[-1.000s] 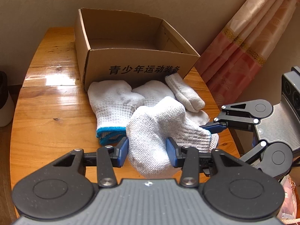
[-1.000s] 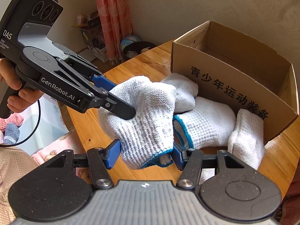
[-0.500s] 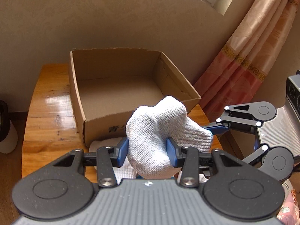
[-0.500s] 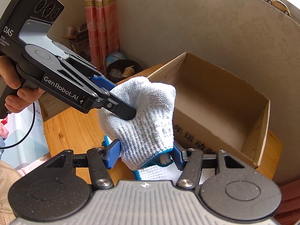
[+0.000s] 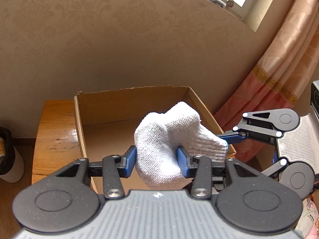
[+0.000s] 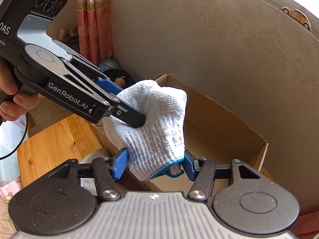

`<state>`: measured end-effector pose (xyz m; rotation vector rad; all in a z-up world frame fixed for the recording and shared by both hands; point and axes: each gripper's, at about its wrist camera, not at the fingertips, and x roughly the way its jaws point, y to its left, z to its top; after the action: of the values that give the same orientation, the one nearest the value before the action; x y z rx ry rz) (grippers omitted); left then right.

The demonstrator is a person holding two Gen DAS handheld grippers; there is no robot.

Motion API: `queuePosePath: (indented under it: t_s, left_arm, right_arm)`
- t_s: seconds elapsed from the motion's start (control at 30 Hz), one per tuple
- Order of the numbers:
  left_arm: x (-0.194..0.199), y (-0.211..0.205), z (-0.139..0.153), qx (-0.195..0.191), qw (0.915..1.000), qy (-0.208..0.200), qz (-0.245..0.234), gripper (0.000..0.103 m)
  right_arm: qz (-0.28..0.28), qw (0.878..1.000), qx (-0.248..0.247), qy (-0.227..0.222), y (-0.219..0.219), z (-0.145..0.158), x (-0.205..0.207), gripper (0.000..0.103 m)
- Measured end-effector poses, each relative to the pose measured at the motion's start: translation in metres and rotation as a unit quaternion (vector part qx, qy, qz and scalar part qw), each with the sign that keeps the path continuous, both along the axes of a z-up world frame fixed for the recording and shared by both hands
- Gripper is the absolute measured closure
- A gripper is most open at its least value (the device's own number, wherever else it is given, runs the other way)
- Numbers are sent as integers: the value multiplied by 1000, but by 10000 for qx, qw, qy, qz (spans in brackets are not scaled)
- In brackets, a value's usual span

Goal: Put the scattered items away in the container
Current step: 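Carry the glove over the box and open the left tool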

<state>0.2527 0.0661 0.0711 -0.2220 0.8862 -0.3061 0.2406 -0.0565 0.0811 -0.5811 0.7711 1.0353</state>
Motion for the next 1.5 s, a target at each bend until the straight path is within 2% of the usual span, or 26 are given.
queuePosePath:
  t_s: [0.2,0.4,0.67,0.8,1.03,1.17,1.5]
  left_arm:
    - [42,5,-18,6,9991,346,240,60]
    - [82,8,-38,43,9951,778,601,60]
    - [104,15,-68,112,9896,1119,897,60]
    - [106,15,-71,231,9906,1081,810,60]
    - [114,23,-66,379,9909,1046,753,60]
    - [115,26,-65,385,9898,1075,852,59]
    - [109,16,-63,333,9915,1062,676,58]
  right_arm:
    - [99,9997,-212,105,21,-18,40,40]
    - [201,9976,-427,506,43,-37,86,40]
    - [251,9942,-480,931,66,-73,116,40]
    - [211,9934,-385,1058,67,-84,118,40]
    - [116,9932,-303,1114,69,-88,121,40]
    - [115,9938,-318,1057,74,-89,124,38]
    - [-139,9948,-410,926,62,-90,129,38]
